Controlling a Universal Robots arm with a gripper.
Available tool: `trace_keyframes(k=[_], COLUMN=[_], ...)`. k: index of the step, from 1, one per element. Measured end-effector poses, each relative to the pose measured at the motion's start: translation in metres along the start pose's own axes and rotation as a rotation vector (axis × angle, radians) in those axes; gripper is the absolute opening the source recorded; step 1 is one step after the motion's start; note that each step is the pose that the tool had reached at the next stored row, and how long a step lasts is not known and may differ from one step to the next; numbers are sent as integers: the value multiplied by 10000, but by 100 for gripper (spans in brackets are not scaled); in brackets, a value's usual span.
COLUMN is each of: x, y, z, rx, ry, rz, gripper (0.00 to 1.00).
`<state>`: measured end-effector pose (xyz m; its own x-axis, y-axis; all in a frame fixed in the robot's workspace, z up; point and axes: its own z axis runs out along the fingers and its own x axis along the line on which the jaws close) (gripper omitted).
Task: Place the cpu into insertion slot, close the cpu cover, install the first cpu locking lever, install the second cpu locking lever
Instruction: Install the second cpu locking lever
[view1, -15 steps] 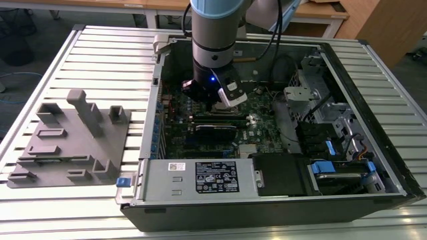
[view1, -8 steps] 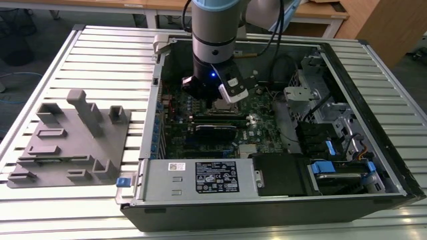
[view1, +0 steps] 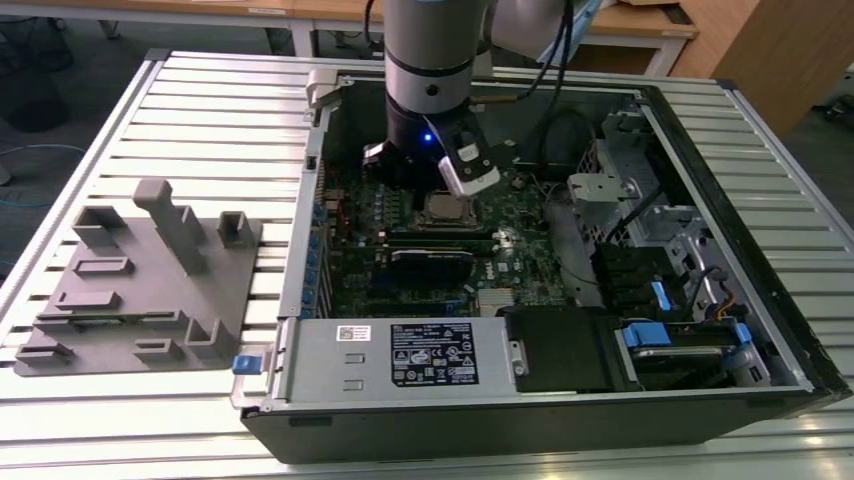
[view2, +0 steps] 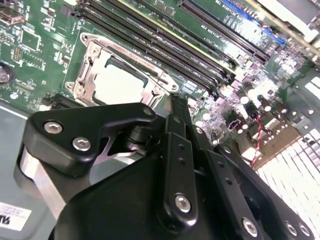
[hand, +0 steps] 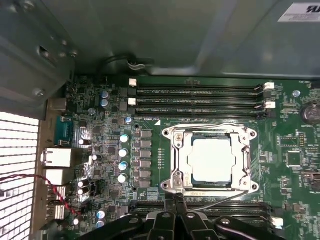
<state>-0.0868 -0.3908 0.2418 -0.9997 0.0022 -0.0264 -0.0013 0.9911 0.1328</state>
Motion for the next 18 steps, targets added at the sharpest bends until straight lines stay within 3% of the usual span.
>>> trace_keyframes(k=[7, 12, 18], x=[-3, -6, -65], y=[14, 14, 14], z=[-103, -105, -102], rx=[1, 0, 3], ry=[-3, -6, -21], rz=[-1, -2, 114], gripper=[11, 11, 11])
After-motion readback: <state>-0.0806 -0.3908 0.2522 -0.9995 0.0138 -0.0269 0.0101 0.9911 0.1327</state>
